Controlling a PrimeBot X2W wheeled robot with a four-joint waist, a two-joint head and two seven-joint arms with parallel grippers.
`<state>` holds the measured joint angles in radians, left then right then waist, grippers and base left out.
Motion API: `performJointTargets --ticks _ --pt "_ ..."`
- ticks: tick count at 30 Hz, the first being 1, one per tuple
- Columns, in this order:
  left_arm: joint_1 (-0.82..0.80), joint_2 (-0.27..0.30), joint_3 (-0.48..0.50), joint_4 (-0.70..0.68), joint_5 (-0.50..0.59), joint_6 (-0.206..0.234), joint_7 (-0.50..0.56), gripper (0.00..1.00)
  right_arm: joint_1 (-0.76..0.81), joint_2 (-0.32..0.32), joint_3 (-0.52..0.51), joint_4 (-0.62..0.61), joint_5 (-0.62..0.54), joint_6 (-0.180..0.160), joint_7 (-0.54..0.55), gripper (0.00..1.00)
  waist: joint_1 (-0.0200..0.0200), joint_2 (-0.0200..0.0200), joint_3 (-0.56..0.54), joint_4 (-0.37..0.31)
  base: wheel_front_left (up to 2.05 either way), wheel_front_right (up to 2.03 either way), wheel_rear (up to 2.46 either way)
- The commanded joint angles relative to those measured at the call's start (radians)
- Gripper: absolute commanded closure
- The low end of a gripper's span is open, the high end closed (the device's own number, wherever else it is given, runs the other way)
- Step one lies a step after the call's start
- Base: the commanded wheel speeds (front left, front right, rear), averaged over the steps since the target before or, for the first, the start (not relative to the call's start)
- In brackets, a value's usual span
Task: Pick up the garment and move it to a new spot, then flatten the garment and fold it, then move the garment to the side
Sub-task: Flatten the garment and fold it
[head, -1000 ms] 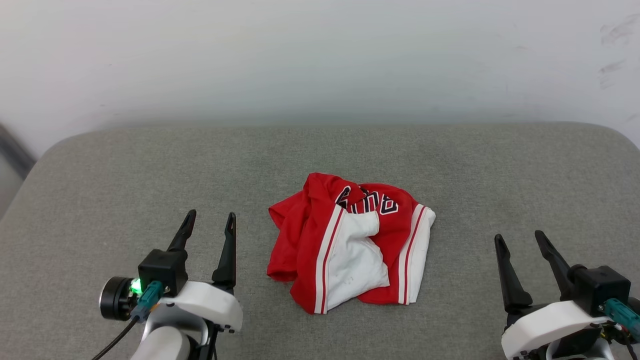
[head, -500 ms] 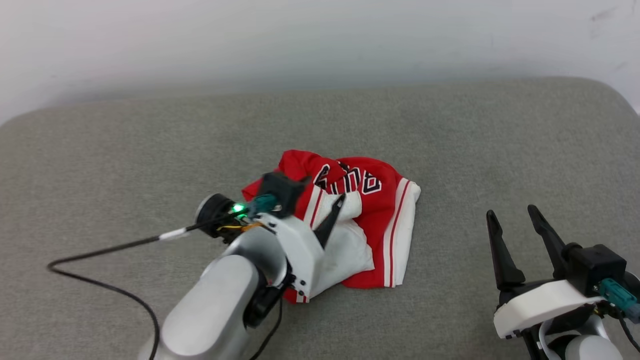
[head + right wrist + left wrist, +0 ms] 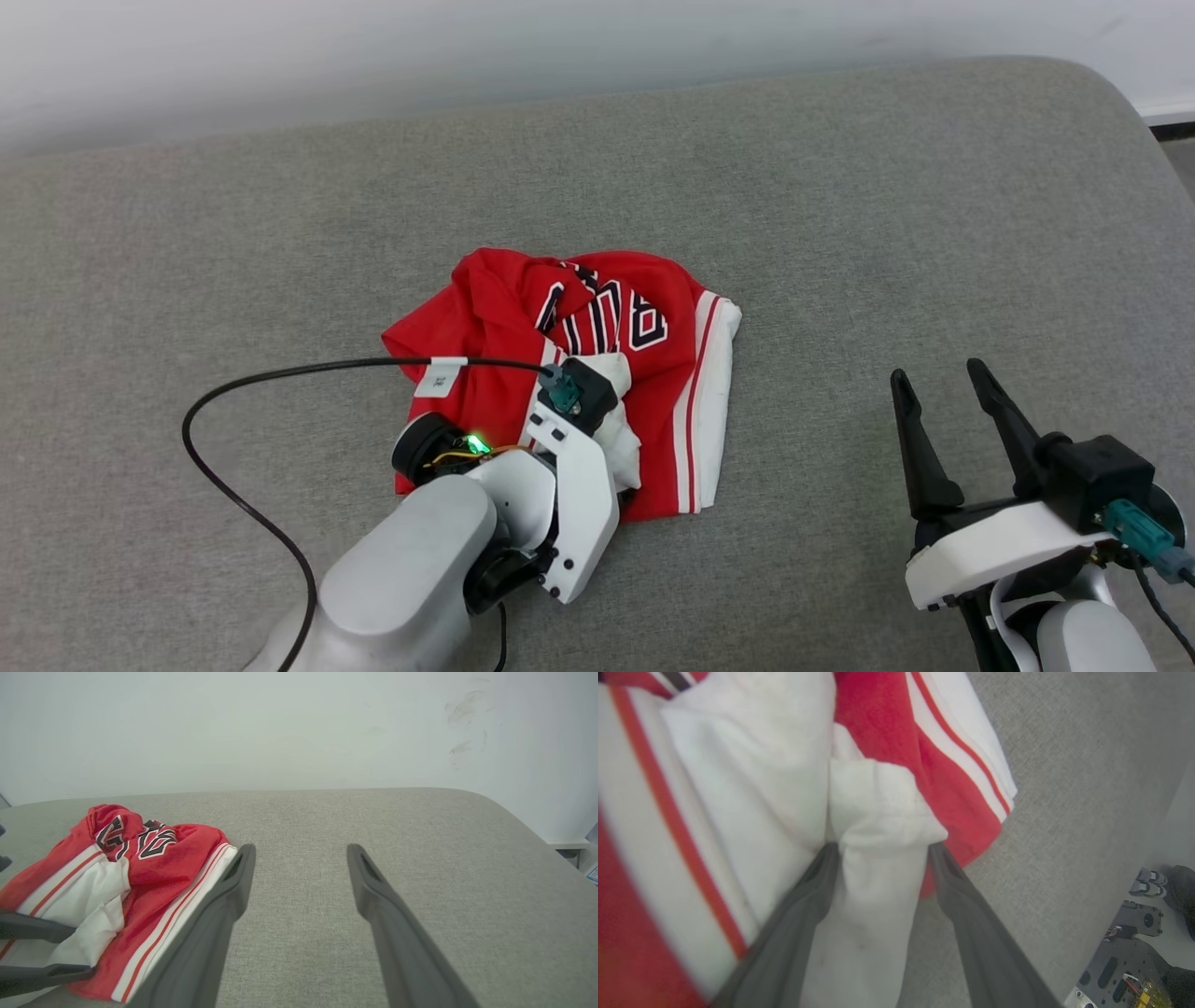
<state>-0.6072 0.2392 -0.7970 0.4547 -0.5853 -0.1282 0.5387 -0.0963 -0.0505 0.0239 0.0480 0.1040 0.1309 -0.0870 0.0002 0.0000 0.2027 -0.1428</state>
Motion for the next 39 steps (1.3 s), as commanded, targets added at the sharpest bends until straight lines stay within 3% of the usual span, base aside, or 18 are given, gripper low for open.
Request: performJointTargets --ticks 1,2,3,4,9,14,22,26,30,31,32,33,39 --pt "-0.014 0.006 -0.011 0.011 -0.018 -0.002 0.022 0.08 -0.011 0.000 0.003 0.006 0.007 0.000 -0.006 0.00 -0.0002 0.0000 0.005 -0.007 0.00 0.00 0.00" --pt "-0.016 0.011 -0.018 0.015 -0.027 -0.002 0.029 0.54 -0.014 0.000 0.005 0.011 0.008 0.000 -0.009 0.00 -0.0002 0.0000 0.005 -0.011 0.00 0.00 0.00" --pt "-0.023 0.016 -0.021 0.016 -0.028 -0.002 0.021 0.84 -0.016 0.000 0.005 0.014 0.010 0.000 -0.011 0.00 -0.0002 0.0000 0.005 -0.013 0.00 0.00 0.00" --pt "-0.028 0.018 -0.023 0.017 -0.032 -0.003 0.013 1.00 -0.018 0.000 0.005 0.017 0.011 0.000 -0.013 0.00 -0.0002 0.0000 0.004 -0.015 0.00 0.00 0.00" --pt "-0.050 0.023 -0.016 -0.016 -0.033 -0.003 -0.074 1.00 0.000 0.000 -0.016 0.031 0.005 0.000 -0.014 0.00 -0.0002 0.0000 -0.017 0.001 0.00 0.00 0.00" --pt "-0.041 0.029 0.044 -0.066 -0.044 0.029 -0.191 1.00 0.018 0.000 -0.027 0.028 -0.004 0.000 0.003 0.00 -0.0002 0.0000 -0.058 0.047 0.00 0.00 0.00" --pt "0.129 0.110 0.196 -0.200 -0.119 0.153 -0.328 1.00 0.046 0.000 -0.031 0.003 -0.012 0.000 0.031 0.00 -0.0002 0.0000 -0.119 0.116 0.00 0.00 0.00" --pt "0.282 0.159 0.265 -0.231 -0.177 0.227 -0.351 1.00 0.062 0.000 -0.035 -0.009 -0.009 0.000 0.041 0.00 -0.0002 0.0000 -0.131 0.133 0.00 0.00 0.00" --pt "0.413 0.176 0.309 -0.205 -0.242 0.267 -0.355 1.00 0.067 0.000 -0.028 -0.021 -0.007 0.000 0.048 0.00 -0.0002 0.0000 -0.131 0.135 0.00 0.00 0.00" --pt "0.436 0.177 0.316 -0.195 -0.256 0.272 -0.355 0.90 0.069 0.000 -0.026 -0.024 -0.007 0.000 0.049 0.00 -0.0002 0.0000 -0.131 0.134 0.00 0.00 0.00" --pt "0.452 0.179 0.322 -0.186 -0.263 0.277 -0.361 0.58 0.069 0.000 -0.026 -0.026 -0.007 0.000 0.048 0.00 -0.0002 0.0000 -0.130 0.134 0.00 0.00 0.00" --pt "0.463 0.177 0.327 -0.178 -0.269 0.278 -0.369 0.00 0.070 0.000 -0.026 -0.028 -0.007 0.000 0.049 0.00 -0.0002 0.0000 -0.129 0.134 0.00 0.00 0.00" --pt "0.462 0.166 0.338 -0.168 -0.227 0.286 -0.477 0.00 0.082 0.000 -0.034 -0.027 -0.013 0.000 0.057 0.00 -0.0002 0.0000 -0.148 0.137 0.00 0.00 0.00"
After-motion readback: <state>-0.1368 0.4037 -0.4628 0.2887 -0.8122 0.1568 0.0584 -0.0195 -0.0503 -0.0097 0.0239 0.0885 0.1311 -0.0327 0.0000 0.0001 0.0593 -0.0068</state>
